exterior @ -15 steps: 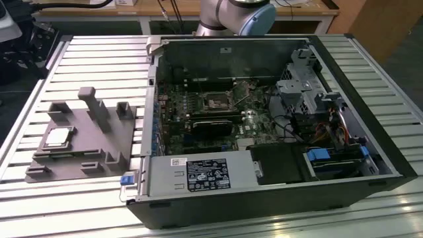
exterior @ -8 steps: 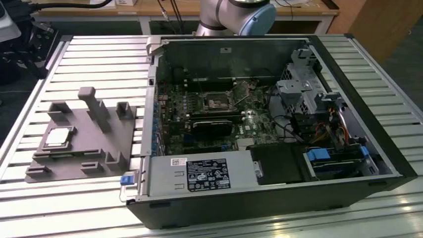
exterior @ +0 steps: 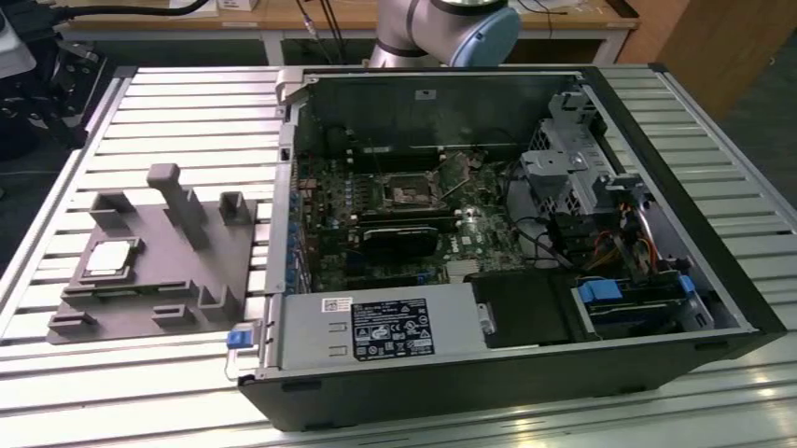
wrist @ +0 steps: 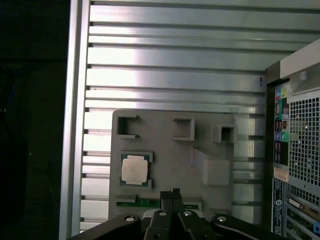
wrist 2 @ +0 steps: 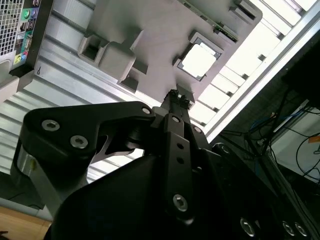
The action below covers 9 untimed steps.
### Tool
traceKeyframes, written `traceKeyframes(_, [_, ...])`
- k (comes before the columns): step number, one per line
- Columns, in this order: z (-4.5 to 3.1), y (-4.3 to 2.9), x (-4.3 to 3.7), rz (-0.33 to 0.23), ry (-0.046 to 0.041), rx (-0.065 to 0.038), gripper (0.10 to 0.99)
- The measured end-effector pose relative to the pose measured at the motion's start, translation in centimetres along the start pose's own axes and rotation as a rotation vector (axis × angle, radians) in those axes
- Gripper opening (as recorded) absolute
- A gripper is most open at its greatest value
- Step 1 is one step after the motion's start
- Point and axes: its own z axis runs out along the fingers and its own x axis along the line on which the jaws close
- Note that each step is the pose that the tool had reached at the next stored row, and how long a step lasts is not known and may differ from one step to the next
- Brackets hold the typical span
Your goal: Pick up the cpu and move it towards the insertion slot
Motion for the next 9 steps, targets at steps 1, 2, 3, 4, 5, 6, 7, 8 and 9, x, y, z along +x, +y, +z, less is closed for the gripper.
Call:
traceKeyframes(1, [0.0, 0.0, 0.03, 0.0, 0.0, 0.0, 0.106])
traceKeyframes(2, [0.0, 0.0, 0.06, 0.0, 0.0, 0.0, 0.106])
traceKeyframes(3, [0.0, 0.0, 0.1, 0.0, -0.0001, 0.0, 0.106])
traceKeyframes(4, [0.0, 0.01, 0.15, 0.0, -0.0001, 0.0, 0.106])
traceKeyframes(5, [0.0, 0.0, 0.19, 0.0, 0.0, 0.0, 0.106])
traceKeyframes(6, [0.0, 0.01, 0.24, 0.0, 0.0, 0.0, 0.106])
traceKeyframes(7, [0.0, 0.0, 0.27, 0.0, 0.0, 0.0, 0.106])
traceKeyframes(8, [0.0, 0.01, 0.29, 0.0, 0.0, 0.0, 0.106])
traceKeyframes(9, [0.01, 0.01, 0.34, 0.0, -0.0001, 0.0, 0.106])
